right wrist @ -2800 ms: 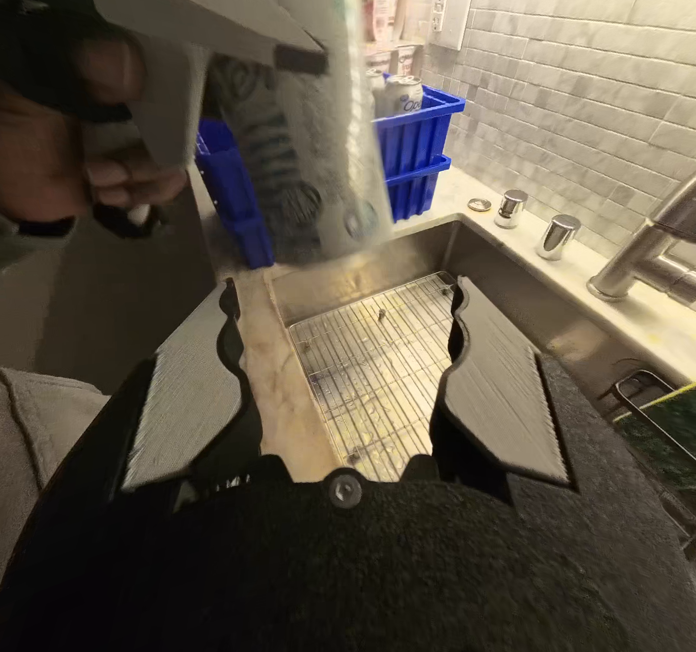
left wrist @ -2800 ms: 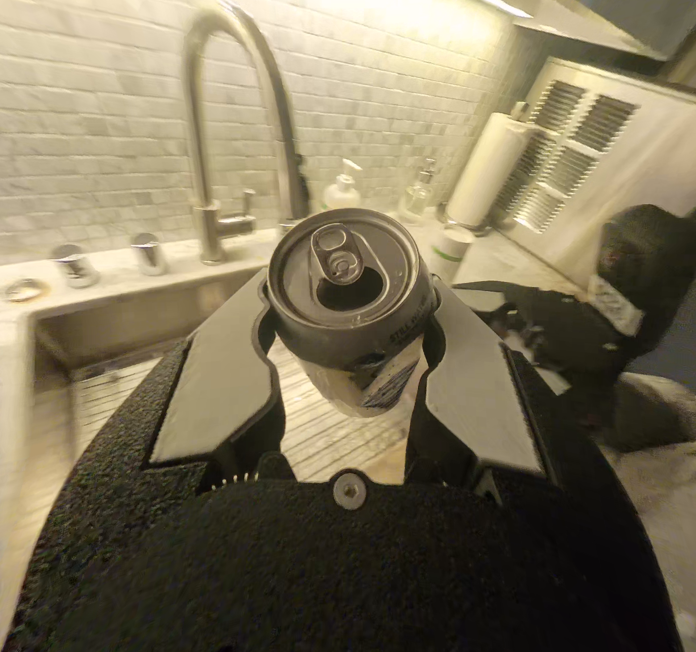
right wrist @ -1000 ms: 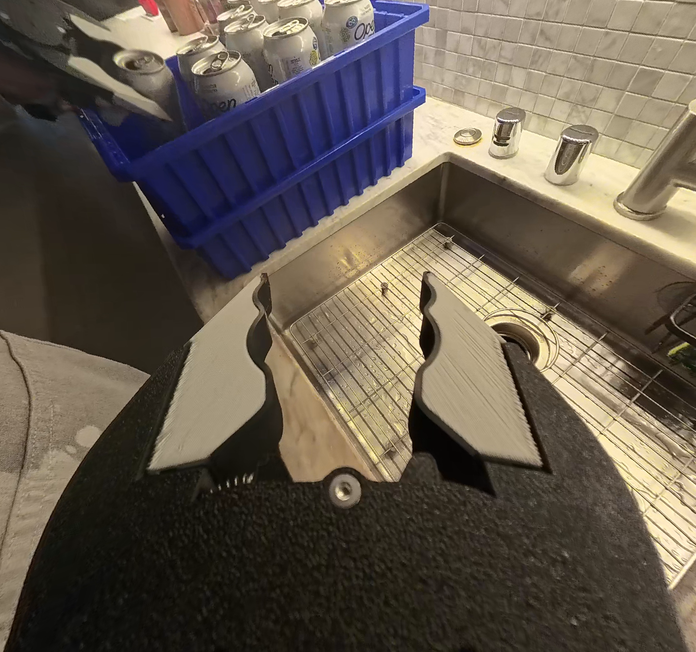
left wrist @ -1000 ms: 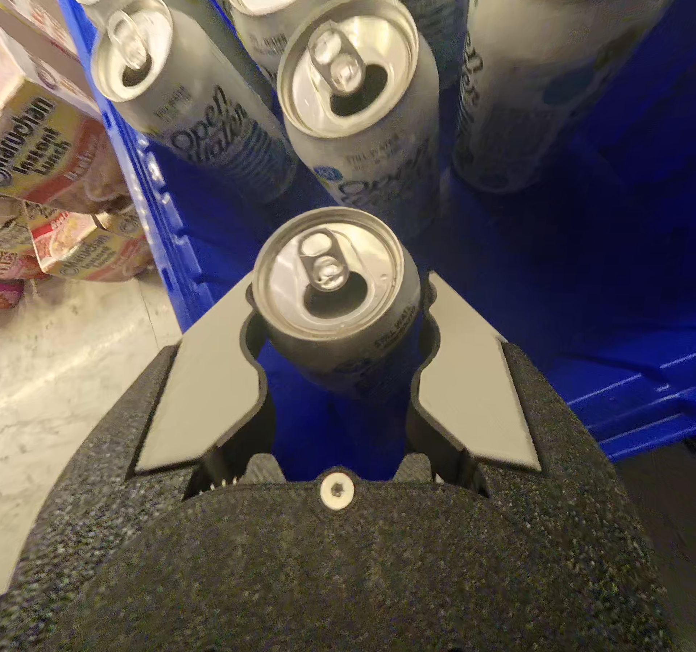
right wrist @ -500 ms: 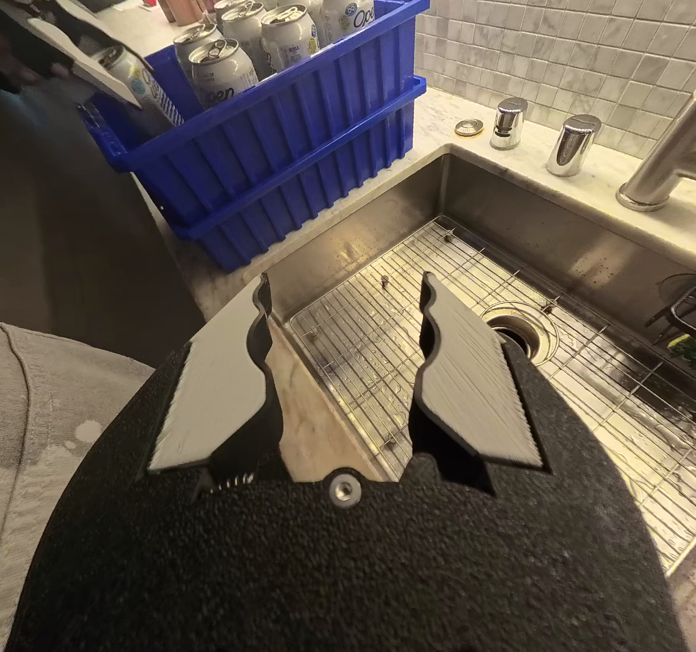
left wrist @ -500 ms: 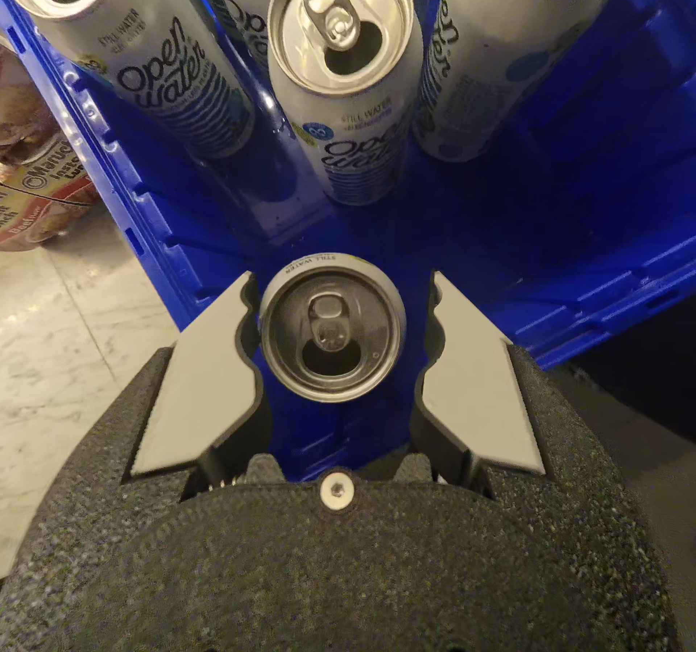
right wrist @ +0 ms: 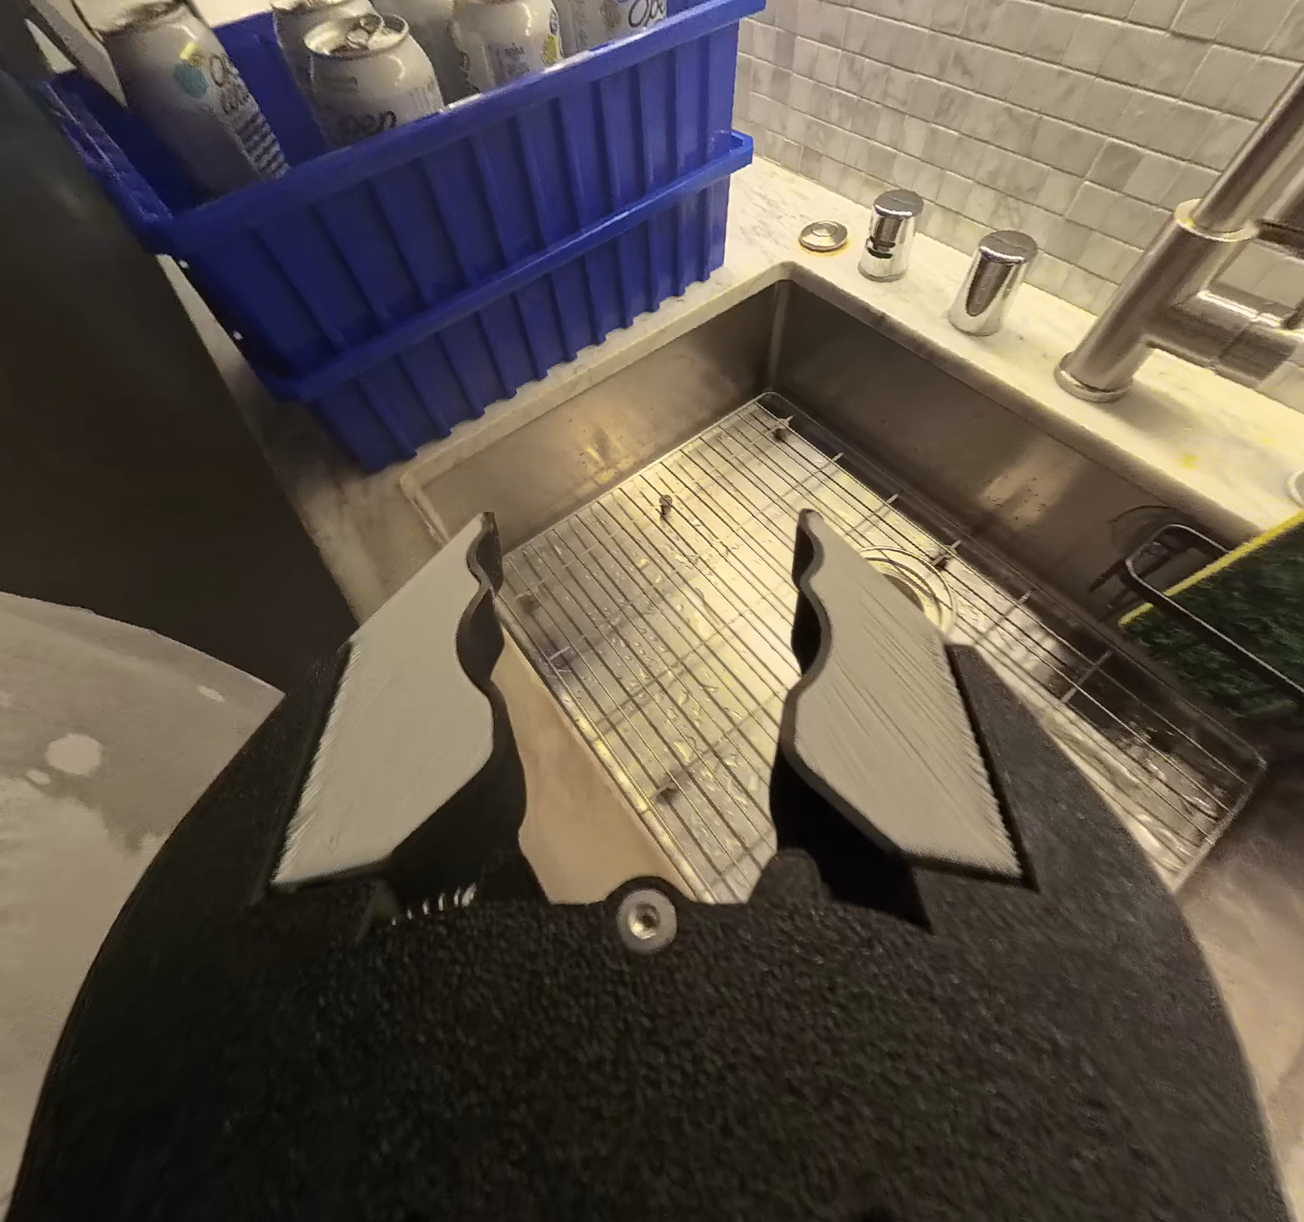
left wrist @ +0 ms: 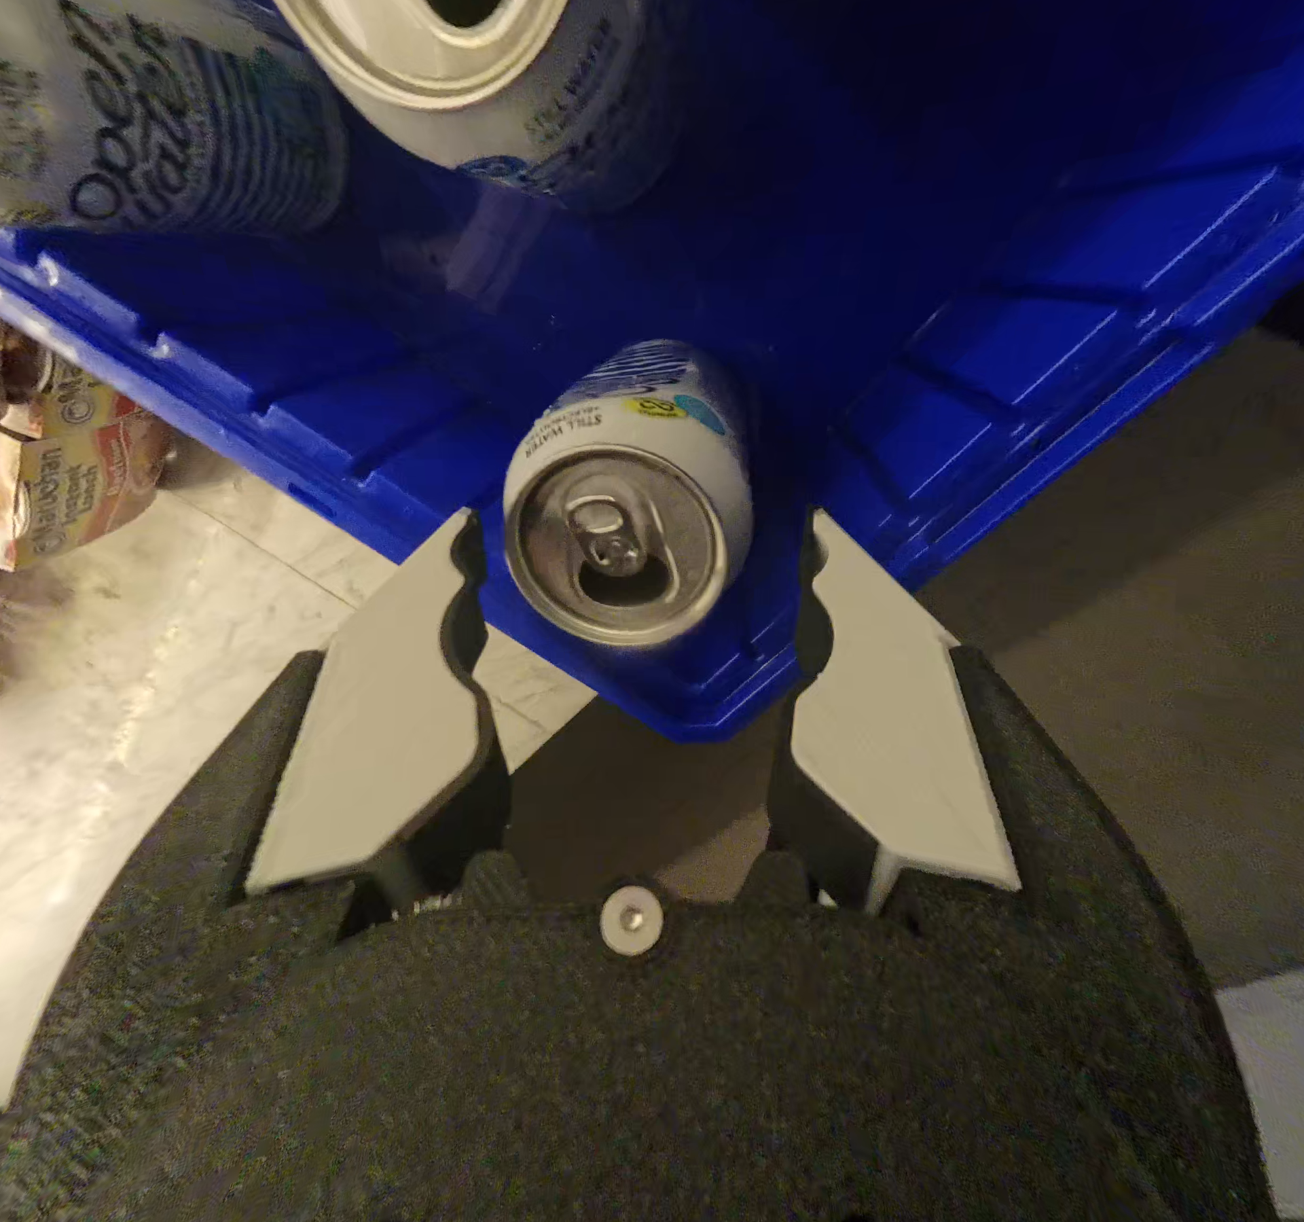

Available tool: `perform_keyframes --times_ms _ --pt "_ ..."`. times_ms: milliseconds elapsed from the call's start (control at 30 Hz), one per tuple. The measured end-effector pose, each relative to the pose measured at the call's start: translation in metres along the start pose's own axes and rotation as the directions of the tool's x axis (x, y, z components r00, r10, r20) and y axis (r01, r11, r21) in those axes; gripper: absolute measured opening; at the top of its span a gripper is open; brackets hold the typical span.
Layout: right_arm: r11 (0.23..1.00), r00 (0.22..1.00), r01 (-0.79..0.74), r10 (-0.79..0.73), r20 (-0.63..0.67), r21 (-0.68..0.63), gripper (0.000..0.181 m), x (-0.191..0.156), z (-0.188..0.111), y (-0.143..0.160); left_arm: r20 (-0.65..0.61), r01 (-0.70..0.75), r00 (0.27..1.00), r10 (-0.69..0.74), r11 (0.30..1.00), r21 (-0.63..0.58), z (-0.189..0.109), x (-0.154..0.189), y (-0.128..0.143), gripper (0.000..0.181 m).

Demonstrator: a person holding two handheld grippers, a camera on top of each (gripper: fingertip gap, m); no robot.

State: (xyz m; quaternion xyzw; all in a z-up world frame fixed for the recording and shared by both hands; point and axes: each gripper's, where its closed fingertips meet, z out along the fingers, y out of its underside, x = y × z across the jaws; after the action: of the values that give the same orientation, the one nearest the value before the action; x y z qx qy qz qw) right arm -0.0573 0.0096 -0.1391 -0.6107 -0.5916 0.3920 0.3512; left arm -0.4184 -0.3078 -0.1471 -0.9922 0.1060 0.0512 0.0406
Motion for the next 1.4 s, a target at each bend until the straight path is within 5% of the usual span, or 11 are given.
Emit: perform_keyframes --times_ms 200,533,1400 --pt "1.000 0.998 -0.019 0.019 -0.059 -0.007 0.082 0.016 -0.017 0.008 -0.012 -0.045 0.999 0.044 0.996 -0.078 0.009 -0.006 0.002 0.074" --pt "0.998 0.996 -0.055 0.056 -0.074 0.008 0.082 0.019 -0.027 0.015 0.080 0.354 0.931 -0.356 0.934 0.038 0.008 -0.053 -0.022 0.073" --pt "1.000 0.991 -0.026 0.027 -0.131 0.013 0.085 0.028 -0.041 0.017 0.071 0.296 0.948 -0.309 0.943 0.149 0.012 -0.079 -0.059 0.081"
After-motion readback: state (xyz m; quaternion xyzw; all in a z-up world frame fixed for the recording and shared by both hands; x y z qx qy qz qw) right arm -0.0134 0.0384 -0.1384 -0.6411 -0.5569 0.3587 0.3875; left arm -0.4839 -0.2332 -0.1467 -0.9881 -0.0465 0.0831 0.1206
